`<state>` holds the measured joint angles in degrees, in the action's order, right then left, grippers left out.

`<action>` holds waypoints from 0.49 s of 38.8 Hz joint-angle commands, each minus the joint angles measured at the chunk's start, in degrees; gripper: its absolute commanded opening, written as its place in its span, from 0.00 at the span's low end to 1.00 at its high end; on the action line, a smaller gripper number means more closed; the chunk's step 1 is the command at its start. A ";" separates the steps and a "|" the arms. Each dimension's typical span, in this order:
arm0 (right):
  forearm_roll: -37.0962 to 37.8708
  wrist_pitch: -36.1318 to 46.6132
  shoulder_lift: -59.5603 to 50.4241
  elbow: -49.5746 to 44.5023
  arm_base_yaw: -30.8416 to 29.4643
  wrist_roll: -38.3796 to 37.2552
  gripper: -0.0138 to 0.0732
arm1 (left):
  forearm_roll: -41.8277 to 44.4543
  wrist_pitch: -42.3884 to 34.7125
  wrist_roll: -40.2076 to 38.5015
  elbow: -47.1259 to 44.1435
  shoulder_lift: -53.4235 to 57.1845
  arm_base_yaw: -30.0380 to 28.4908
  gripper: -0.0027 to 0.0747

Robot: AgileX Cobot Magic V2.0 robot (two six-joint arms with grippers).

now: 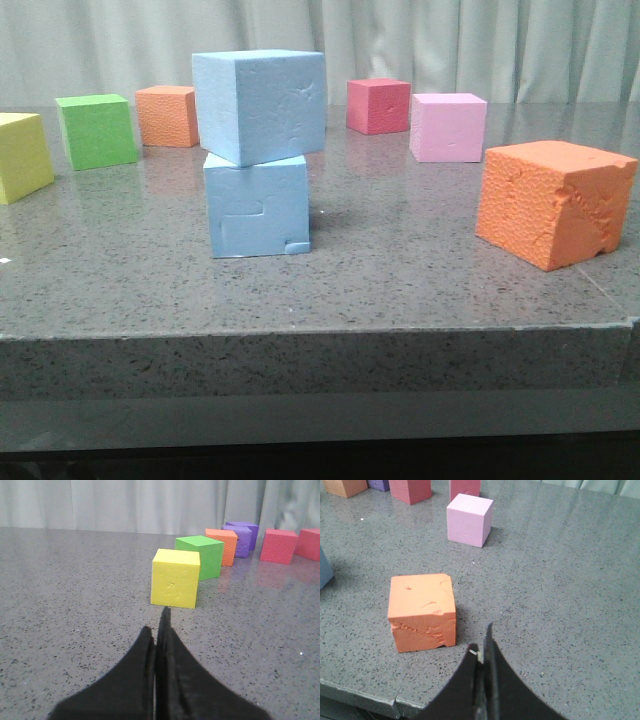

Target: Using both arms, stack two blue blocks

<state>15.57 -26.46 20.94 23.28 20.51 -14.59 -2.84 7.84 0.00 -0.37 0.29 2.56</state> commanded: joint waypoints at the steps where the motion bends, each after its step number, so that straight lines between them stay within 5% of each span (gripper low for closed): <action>1: -2.75 9.00 -2.87 -2.01 -3.13 5.16 0.09 | -0.07 -4.60 -0.66 -0.09 0.98 -0.13 0.01; 7: -10.30 16.17 -10.28 -11.19 -10.70 11.07 0.09 | -0.07 -4.60 -0.66 -0.09 0.98 -0.13 0.01; 19: -22.22 17.62 -22.52 -23.14 -18.67 18.43 0.09 | -0.07 -4.60 -0.66 -0.09 0.98 -0.13 0.01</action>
<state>-2.67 -14.74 -0.09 0.56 2.86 0.00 -2.84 7.84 0.00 -0.37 0.29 2.56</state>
